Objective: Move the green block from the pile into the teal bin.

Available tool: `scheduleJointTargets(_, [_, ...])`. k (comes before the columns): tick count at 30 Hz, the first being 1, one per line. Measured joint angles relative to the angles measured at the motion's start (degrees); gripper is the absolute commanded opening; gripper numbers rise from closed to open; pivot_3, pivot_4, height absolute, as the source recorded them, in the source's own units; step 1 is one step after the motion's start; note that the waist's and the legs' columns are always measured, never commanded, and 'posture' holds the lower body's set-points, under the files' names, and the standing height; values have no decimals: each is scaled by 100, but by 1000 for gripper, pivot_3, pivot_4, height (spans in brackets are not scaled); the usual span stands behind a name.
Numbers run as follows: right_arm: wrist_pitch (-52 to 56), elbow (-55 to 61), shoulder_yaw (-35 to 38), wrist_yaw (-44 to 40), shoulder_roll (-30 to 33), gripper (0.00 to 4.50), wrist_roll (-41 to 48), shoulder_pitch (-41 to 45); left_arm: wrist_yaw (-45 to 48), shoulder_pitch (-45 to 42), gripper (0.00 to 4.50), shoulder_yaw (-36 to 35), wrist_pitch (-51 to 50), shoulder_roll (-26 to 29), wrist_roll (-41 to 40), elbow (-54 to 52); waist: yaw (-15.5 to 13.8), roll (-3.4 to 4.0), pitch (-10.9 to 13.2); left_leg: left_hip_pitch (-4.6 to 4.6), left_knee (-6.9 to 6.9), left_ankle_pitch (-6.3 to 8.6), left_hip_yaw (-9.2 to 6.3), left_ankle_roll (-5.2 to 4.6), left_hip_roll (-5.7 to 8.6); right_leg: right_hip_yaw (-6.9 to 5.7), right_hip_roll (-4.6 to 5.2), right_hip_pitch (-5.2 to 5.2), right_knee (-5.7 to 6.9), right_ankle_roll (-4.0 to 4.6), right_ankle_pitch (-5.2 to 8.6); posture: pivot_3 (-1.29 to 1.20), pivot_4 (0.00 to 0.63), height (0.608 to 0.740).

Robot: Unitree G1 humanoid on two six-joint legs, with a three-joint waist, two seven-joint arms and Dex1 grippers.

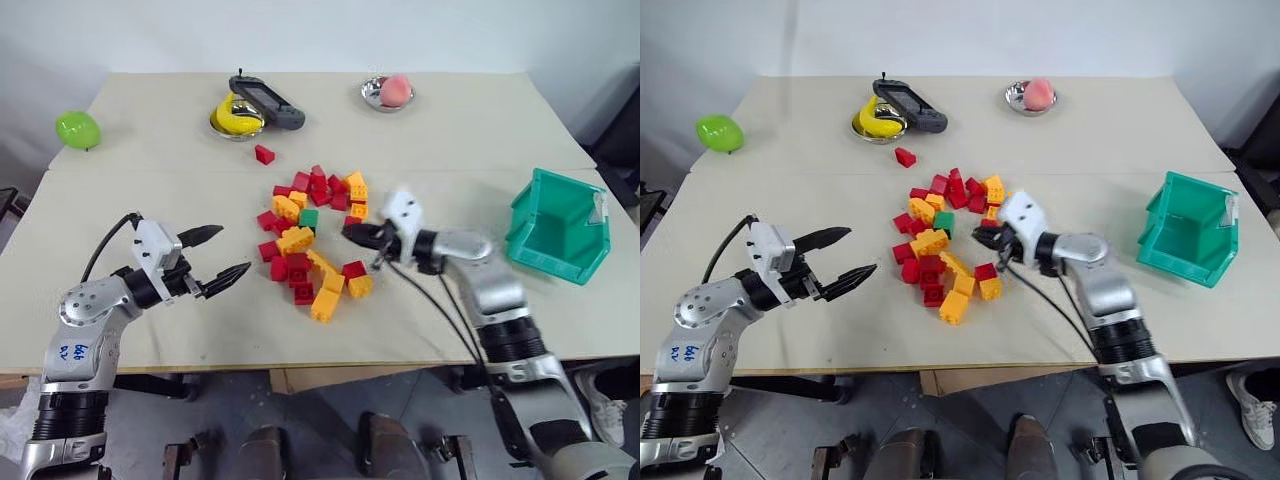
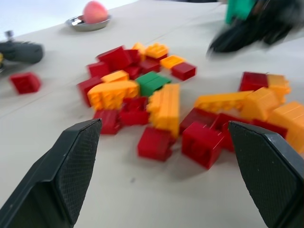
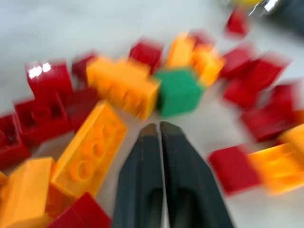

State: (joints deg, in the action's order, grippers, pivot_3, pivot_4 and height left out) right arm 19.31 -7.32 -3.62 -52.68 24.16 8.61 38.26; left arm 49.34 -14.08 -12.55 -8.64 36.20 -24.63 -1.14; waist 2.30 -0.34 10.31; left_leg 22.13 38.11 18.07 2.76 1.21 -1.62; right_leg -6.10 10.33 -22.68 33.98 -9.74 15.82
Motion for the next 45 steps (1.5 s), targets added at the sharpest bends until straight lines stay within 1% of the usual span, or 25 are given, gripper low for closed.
scheduleJointTargets(4, [80, 8, 179, -146, 700, 2602, 62, -551, 45, 79, 4500, -146, 149, 21, -2, 5, -99, -1, 1, 2, 0, 1, 5, -2, 1, 0, 2, 0, -3, 0, 0, 0, 150, 740])
scheduleJointTargets(7, [-8, -91, 334, -230, 1004, 3544, 121, -824, 101, 194, 4500, -229, 166, 84, -3, 6, -88, -2, 1, 1, 0, 2, 7, -3, 1, 0, 1, 0, -2, 0, 0, 0, 150, 740])
scheduleJointTargets(9, [-145, -218, 461, -239, 1171, 4311, 153, -897, 135, 279, 4500, -258, 166, 99, -3, 6, -75, -1, 1, -1, 0, 2, 8, -3, 0, 0, 1, 0, -2, 0, 0, 0, 150, 740])
scheduleJointTargets(10, [-210, -279, 497, -239, 1208, 4454, 156, -904, 142, 315, 4500, -262, 165, 99, -3, 6, -65, -1, 1, -1, 0, 2, 8, -3, -1, 0, 1, 0, -2, 0, 0, 0, 150, 740])
scheduleJointTargets(13, [-440, -628, 492, -198, 1128, 4454, 124, -780, 142, 369, 4500, -270, 162, 99, -3, -1, -51, -1, 1, -3, 0, 2, 13, -3, -3, 2, 0, 0, -2, 1, 0, 0, 150, 740])
scheduleJointTargets(19, [-821, -1531, -22, -106, 380, 4454, -91, 358, 86, 439, 4500, -264, 117, 92, -7, -98, -37, -1, 1, -4, 3, 1, 12, -2, -3, 3, 0, -1, 1, 1, -1, 0, 150, 740])
scheduleJointTargets(22, [-1093, -2463, -306, -36, -74, 4454, -332, 1056, 69, 491, 4500, -269, 105, 88, -19, -184, -32, -1, 1, -4, 3, 1, 11, -2, -3, 3, 0, -2, 2, 2, -1, 0, 150, 740])
scheduleJointTargets(25, [-1554, -3734, -552, 189, -568, 4454, -719, 1763, 34, 541, 4500, -290, 102, 87, -28, -262, -25, -1, 1, -3, 4, 1, 10, -2, -2, 2, 0, -2, 3, 2, -1, 0, 150, 740])
scheduleJointTargets(28, [-1932, -4771, -626, 443, -983, 4454, -926, 2341, 4, 539, 4500, -278, 96, 75, -33, -280, -11, 0, 1, -3, 1, 1, 9, -1, -3, 1, 0, -2, 2, 2, -1, 0, 150, 740])
scheduleJointTargets(30, [-2104, -5307, -624, 457, -1157, 4454, -986, 2638, -18, 543, 4500, -280, 76, 74, -38, -288, 1, 0, 1, -2, 1, 1, 8, -1, -3, 1, 0, -2, 1, 2, -1, 0, 150, 740])
scheduleJointTargets(35, [-2310, -6127, -614, 430, -1615, 4454, -1100, 3085, -88, 544, 4500, -282, 18, 74, -68, -361, 116, 1, 1, -3, -3, 0, 6, -1, -3, -1, 0, -2, 2, 2, -1, 0, 150, 740])
scheduleJointTargets(39, [-2319, -6494, -505, 417, -1780, 4454, -1150, 3225, -115, 544, 4500, -282, -7, 73, -80, -446, 138, 1, 1, -3, -4, 0, 6, 0, -3, -1, 0, -2, 1, 2, -1, 0, 150, 740])
scheduleJointTargets(42, [-2322, -6579, -443, 307, -1894, 3861, -1150, 3266, -143, 544, 4500, -281, -9, 65, -80, -484, 158, 1, 1, -3, -4, 0, 6, 0, -3, -1, 0, -2, 2, 2, -1, 0, 150, 740])
scheduleJointTargets(45, [-2394, -6622, -390, 199, -1931, 2891, -1152, 3269, -185, 550, 4500, -282, -13, 61, -82, -513, 165, 1, 1, -3, -4, 0, 5, 0, -3, -1, 0, -2, 1, 2, -1, 0, 150, 740])
